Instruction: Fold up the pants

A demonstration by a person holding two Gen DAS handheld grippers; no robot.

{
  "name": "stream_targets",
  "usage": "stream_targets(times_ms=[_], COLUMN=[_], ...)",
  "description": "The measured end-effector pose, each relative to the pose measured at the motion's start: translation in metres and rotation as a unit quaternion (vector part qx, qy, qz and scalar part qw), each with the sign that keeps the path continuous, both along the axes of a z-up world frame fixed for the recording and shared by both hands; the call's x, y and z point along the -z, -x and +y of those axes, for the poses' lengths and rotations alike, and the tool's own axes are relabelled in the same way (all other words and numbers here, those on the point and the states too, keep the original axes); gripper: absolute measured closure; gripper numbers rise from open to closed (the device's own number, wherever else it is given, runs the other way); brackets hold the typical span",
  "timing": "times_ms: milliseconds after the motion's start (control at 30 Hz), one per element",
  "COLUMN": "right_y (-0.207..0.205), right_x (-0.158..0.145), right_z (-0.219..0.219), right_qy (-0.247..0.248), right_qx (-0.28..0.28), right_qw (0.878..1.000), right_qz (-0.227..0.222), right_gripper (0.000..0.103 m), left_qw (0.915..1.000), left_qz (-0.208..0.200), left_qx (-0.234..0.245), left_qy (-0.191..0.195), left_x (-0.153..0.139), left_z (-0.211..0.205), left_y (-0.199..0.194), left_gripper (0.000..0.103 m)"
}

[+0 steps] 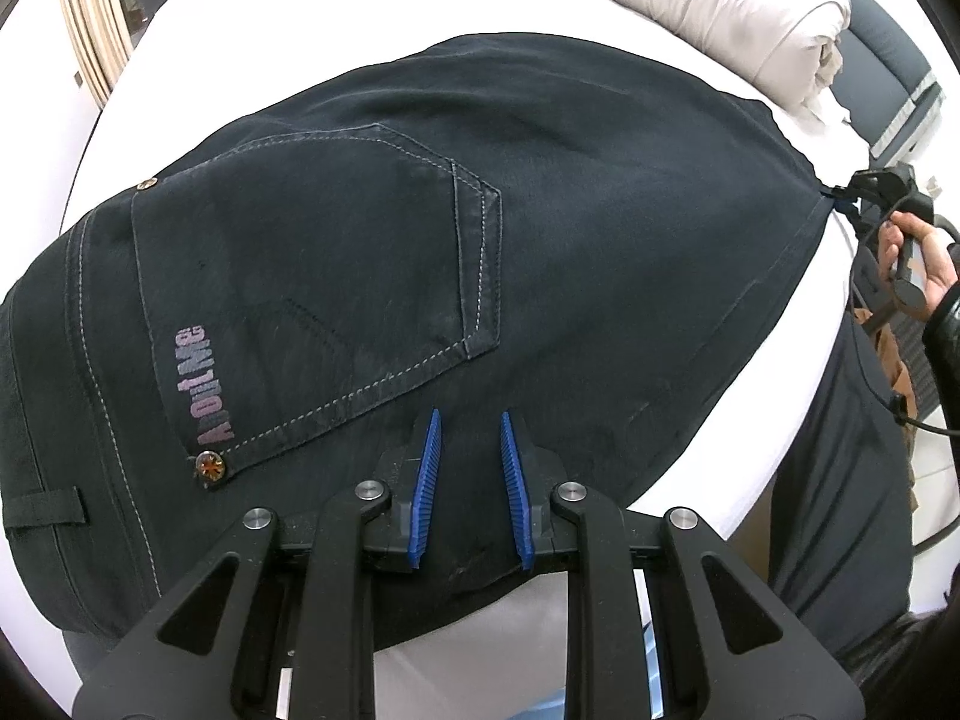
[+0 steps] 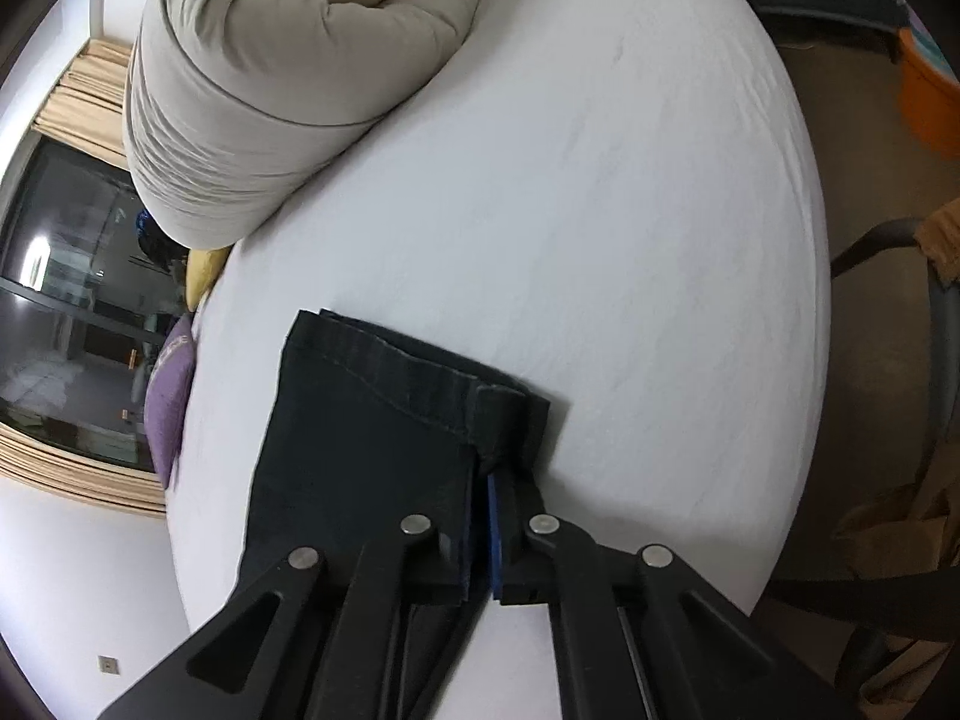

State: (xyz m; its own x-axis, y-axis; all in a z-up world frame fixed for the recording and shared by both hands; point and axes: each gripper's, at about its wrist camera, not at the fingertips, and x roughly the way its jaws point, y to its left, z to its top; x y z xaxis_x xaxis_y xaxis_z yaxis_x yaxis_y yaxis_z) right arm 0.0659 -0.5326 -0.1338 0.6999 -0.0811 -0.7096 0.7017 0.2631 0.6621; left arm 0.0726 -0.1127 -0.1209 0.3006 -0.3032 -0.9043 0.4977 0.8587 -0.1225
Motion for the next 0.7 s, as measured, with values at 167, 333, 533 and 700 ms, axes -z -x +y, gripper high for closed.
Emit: stream_targets(times_ms=[167,333,533,700], right_y=[0.001,-0.006,-0.024,-0.033], right_x=[-0.048,-0.057,-0.027,-0.010], right_z=[0.045,0.152,0.258,0.282], right_qy=[0.095,0.027,-0.101,-0.142], right_qx=[-0.068,-0.246,-0.354,-0.366], right_qw=[0.992,0.968,0.927,0.918], right_qz=[0.044,-0.050,-0.073,-0.054], right_gripper=[0.070,0.070,0.070,0.060], left_qw=[0.9999,0.9997,0.9995,0.9990], left_qz=[-0.002,-0.004,-0.005,-0.003], left_qx=[-0.003,-0.007,-0.007,-0.009], left_qy=[0.011,0.024,0.029,0.043], left_x=[0.000,0.002,0.002,0.001], left_z=[0.011,0.018,0.024,0.037], left_y=[0.005,0.009,0.013,0.016], left_gripper=[0.083,0.083,0.083,0.083])
